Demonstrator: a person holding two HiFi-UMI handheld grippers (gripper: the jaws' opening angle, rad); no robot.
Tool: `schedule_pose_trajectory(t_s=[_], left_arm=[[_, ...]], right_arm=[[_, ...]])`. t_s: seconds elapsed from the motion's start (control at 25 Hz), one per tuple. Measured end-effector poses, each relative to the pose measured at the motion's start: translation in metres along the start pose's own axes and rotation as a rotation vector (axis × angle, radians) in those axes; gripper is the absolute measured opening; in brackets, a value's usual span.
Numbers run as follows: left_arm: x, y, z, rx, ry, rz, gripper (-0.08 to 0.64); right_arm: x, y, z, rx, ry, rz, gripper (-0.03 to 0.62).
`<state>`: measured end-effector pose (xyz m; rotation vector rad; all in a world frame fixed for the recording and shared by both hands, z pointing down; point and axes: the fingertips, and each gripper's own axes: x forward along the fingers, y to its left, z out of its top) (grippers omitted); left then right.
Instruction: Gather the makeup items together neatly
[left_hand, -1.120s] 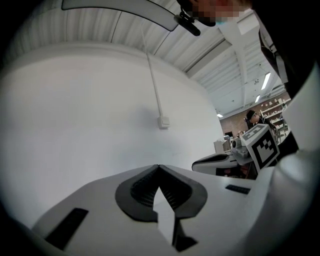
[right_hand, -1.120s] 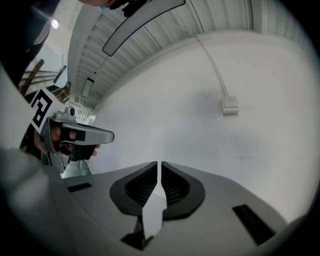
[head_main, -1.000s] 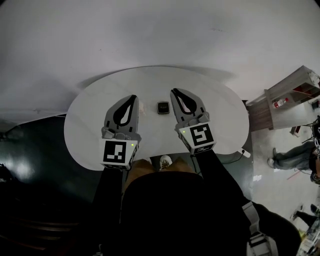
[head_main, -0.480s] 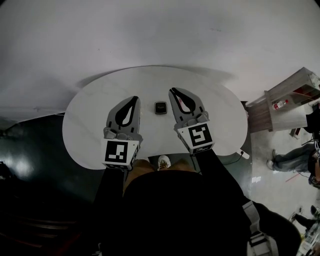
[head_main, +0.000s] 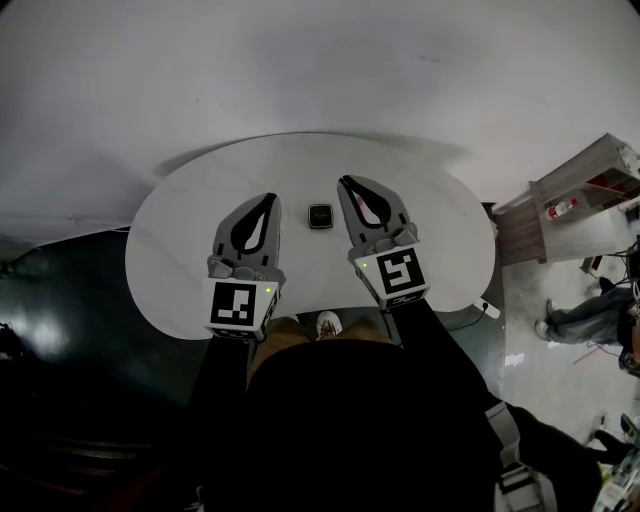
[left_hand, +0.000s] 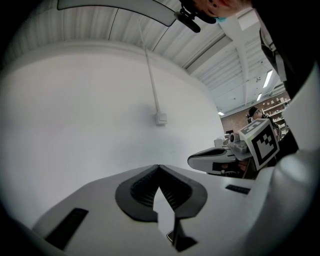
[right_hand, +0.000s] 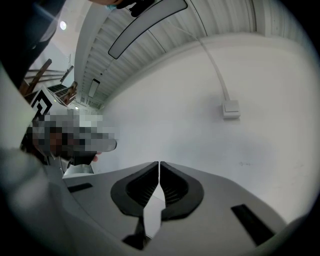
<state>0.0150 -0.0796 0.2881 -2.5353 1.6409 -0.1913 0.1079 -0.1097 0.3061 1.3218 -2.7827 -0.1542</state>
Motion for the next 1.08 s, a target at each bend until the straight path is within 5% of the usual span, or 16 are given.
schedule_pose_trajectory(t_s=[1.08], left_arm=[[0.008,0.000,-0.001,0.005,0.008,0.001,0.014]], right_arm=[[0.004,-0.003,-0.006,-0.017,0.040,0.007,0.026]])
